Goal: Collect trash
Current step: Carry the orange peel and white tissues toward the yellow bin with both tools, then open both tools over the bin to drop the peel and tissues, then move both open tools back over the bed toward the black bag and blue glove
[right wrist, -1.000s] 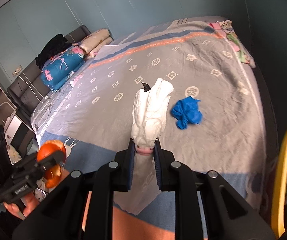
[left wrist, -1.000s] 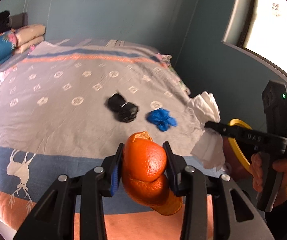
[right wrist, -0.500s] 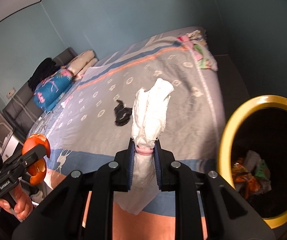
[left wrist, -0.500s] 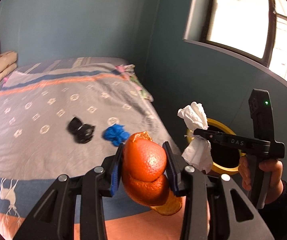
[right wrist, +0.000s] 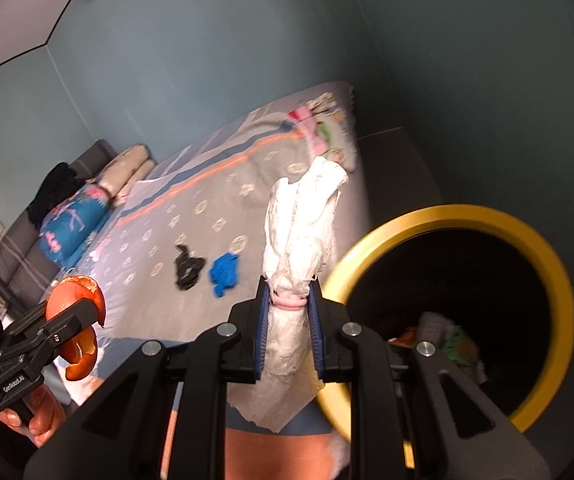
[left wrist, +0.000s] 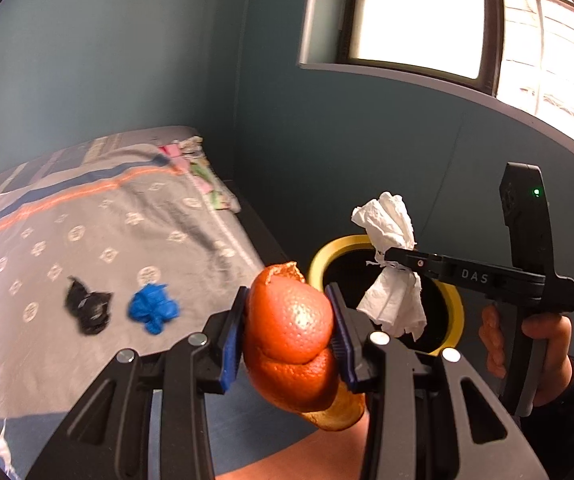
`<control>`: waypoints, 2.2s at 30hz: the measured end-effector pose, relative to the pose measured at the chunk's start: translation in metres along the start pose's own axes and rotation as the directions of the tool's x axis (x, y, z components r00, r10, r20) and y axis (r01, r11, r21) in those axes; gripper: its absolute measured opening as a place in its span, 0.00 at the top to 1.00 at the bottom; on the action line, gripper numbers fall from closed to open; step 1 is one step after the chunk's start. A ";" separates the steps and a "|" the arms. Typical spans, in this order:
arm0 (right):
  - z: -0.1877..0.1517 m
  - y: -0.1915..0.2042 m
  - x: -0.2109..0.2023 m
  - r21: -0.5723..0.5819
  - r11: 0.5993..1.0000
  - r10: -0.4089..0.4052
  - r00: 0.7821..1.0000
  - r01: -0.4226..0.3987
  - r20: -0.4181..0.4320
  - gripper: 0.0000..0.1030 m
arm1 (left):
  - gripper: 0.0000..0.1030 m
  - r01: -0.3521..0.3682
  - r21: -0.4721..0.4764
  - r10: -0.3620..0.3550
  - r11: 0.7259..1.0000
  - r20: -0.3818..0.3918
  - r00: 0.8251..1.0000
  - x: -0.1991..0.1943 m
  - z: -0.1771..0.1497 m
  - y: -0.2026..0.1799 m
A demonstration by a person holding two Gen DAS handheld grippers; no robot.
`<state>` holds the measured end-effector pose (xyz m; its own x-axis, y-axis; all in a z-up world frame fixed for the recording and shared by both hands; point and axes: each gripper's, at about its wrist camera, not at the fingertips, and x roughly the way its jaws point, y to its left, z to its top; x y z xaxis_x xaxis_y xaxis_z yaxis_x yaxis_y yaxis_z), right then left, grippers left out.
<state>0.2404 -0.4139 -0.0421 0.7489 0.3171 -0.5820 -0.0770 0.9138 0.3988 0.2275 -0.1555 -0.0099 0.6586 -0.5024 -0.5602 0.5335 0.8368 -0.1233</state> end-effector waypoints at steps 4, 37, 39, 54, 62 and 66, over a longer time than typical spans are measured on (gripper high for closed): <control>0.005 -0.022 -0.009 0.022 0.999 -0.034 0.999 0.033 0.018 0.83 | 0.65 0.029 0.030 -0.028 0.999 -0.005 1.000 0.023 0.008 -0.019; -0.002 -0.110 -0.008 0.144 0.961 -0.247 0.968 0.238 0.052 0.81 | 0.54 0.102 -0.020 -0.104 0.995 -0.136 0.985 0.172 0.014 -0.070; -0.003 -0.109 -0.010 0.150 0.955 -0.267 0.962 0.256 0.060 0.75 | 0.42 0.091 -0.028 -0.094 0.995 -0.130 0.987 0.169 0.016 -0.070; -0.009 -0.096 -0.020 0.187 0.951 -0.269 0.958 0.248 0.101 0.51 | 0.15 -0.005 -0.119 -0.003 0.993 -0.070 0.998 0.116 0.014 -0.023; -0.013 -0.067 -0.028 0.137 0.968 -0.229 0.966 0.212 0.123 0.43 | 0.10 -0.058 -0.159 0.053 0.986 -0.037 0.998 0.085 0.009 0.004; -0.014 -0.050 -0.029 0.115 0.974 -0.208 0.970 0.193 0.129 0.39 | 0.10 -0.086 -0.179 0.082 0.980 -0.026 0.996 0.070 0.008 0.017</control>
<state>0.2129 -0.4657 -0.0551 0.8271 0.0850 -0.5556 0.1455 0.9224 0.3578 0.2867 -0.1782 -0.0451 0.6862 -0.4260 -0.5896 0.3717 0.9021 -0.2192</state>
